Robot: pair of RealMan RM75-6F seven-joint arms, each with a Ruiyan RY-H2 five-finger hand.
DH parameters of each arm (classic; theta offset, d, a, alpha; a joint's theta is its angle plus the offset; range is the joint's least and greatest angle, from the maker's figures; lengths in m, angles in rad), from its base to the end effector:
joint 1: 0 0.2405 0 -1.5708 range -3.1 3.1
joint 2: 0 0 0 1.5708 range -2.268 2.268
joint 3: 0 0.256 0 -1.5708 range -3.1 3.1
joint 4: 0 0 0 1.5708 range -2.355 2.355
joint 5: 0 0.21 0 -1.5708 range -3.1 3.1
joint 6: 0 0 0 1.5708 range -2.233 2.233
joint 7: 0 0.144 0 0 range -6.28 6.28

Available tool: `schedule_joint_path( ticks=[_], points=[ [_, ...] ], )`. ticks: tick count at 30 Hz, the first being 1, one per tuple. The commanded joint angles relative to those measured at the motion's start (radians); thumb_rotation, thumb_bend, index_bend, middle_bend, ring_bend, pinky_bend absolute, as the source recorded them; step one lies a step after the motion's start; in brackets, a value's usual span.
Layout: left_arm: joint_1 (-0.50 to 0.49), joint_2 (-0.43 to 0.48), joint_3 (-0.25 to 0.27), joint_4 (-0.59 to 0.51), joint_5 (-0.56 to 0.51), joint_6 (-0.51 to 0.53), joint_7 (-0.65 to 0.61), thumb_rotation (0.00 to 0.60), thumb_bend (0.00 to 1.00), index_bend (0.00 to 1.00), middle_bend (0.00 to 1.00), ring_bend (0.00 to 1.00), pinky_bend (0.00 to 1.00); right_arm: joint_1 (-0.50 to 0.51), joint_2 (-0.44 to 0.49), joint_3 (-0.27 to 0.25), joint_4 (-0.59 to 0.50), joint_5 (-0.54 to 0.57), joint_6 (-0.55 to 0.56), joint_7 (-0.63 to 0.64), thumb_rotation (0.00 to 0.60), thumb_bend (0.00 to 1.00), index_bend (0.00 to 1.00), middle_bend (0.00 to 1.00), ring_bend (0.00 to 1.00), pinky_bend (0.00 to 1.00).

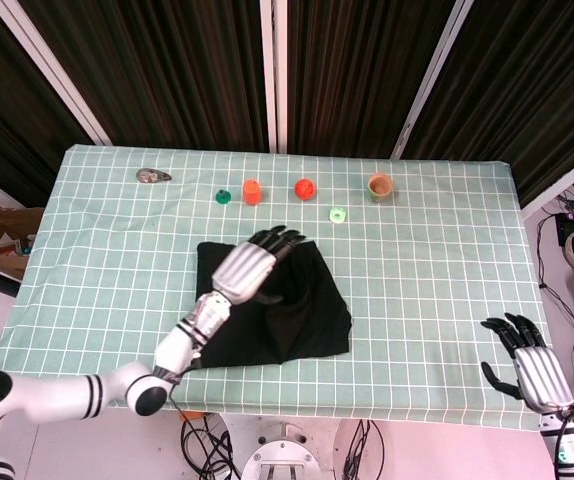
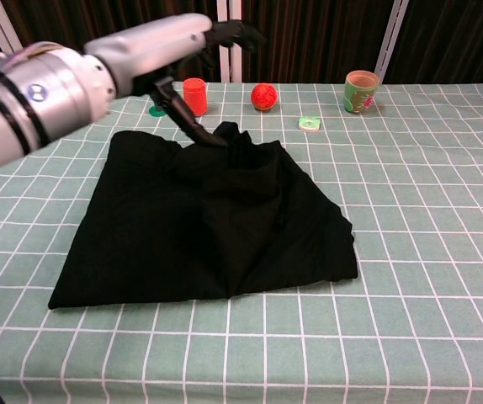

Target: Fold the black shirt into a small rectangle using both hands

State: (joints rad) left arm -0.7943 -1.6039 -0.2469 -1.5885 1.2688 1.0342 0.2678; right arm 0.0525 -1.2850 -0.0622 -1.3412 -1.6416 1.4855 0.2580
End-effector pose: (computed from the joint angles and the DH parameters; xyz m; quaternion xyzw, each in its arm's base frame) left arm -0.0646 0.3283 -0.0156 -0.7303 -0.3469 -0.4909 0.3245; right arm -0.3415 -0.1474 0.1061 0.6180 -0.4495 0.4072 0.5002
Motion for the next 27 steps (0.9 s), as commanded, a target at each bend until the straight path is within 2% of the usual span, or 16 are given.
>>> schedule_joint_path(
  ticks=[1, 8, 14, 18, 22, 27],
  points=[
    [0.120, 0.123, 0.087, -0.059, 0.036, 0.089, -0.002, 0.600, 0.00, 0.09, 0.10, 0.07, 0.19, 0.044, 0.022, 0.017, -0.023, -0.022, -0.032, -0.027, 0.600, 0.33, 0.24, 0.21, 0.06, 0.11],
    [0.257, 0.203, 0.180, -0.075, 0.040, 0.192, -0.040, 0.600, 0.00, 0.10, 0.10, 0.07, 0.19, 0.248, 0.050, 0.081, -0.163, -0.085, -0.230, -0.167, 0.600, 0.34, 0.24, 0.23, 0.06, 0.11],
    [0.340, 0.233, 0.220, -0.091, 0.053, 0.270, -0.042, 0.600, 0.00, 0.10, 0.10, 0.07, 0.19, 0.471, 0.003, 0.187, -0.312, -0.055, -0.475, -0.274, 0.600, 0.34, 0.24, 0.23, 0.06, 0.11],
    [0.378, 0.245, 0.237, -0.100, 0.069, 0.304, -0.039, 0.600, 0.00, 0.10, 0.10, 0.07, 0.19, 0.614, -0.078, 0.268, -0.341, 0.048, -0.652, -0.360, 0.600, 0.34, 0.24, 0.21, 0.06, 0.11],
    [0.406, 0.256, 0.249, -0.112, 0.078, 0.315, -0.046, 0.600, 0.00, 0.10, 0.10, 0.07, 0.19, 0.751, -0.180, 0.335, -0.305, 0.191, -0.804, -0.454, 0.600, 0.34, 0.22, 0.19, 0.06, 0.11],
    [0.429, 0.261, 0.251, -0.111, 0.081, 0.318, -0.069, 0.600, 0.00, 0.10, 0.10, 0.07, 0.19, 0.869, -0.276, 0.348, -0.236, 0.362, -0.913, -0.580, 0.600, 0.33, 0.14, 0.16, 0.04, 0.10]
  ],
)
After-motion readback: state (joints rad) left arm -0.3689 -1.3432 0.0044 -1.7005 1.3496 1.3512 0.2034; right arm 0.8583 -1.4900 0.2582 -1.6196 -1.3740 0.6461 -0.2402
